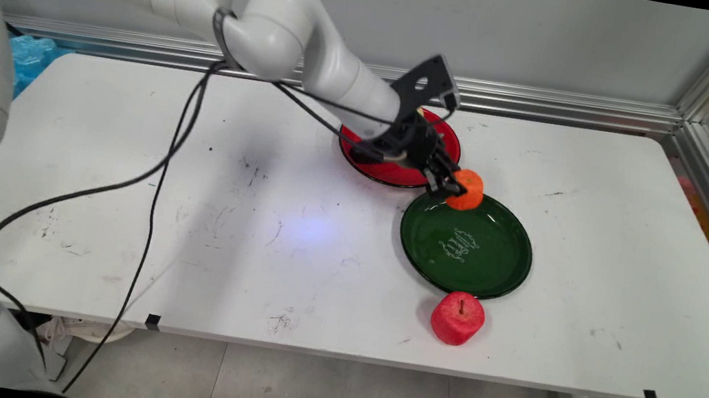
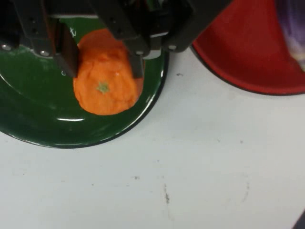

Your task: Place the picked object on the red plate

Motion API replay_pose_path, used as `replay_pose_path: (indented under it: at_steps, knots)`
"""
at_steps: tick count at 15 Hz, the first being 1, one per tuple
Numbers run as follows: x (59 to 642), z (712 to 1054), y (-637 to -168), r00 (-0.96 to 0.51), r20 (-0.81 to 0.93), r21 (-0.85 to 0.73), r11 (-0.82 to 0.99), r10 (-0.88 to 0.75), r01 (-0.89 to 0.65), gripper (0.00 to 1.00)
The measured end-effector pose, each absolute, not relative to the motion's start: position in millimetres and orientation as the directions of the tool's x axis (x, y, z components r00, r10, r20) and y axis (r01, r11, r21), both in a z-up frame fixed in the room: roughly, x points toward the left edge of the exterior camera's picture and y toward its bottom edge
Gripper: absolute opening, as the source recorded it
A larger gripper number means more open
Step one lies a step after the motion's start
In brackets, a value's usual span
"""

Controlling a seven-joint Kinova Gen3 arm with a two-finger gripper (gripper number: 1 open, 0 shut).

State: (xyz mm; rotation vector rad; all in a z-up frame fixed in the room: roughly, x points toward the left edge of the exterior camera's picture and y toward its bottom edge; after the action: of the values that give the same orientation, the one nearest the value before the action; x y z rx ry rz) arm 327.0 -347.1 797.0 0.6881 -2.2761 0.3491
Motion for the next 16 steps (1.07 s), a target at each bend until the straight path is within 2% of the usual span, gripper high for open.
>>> replay_pose_path:
  at_steps: [3, 8, 16]
  knots:
    - [336.3, 821.8, -350.6, -0.605, 0.731, -0.067, 0.851, -0.314, -0.522, 0.0]
    - [369.8, 839.1, -359.0, -0.661, 0.694, -0.134, 0.85, -0.286, -0.509, 0.0]
    - [410.4, 837.2, -378.8, -0.695, 0.662, -0.156, 0.855, -0.281, -0.494, 0.0]
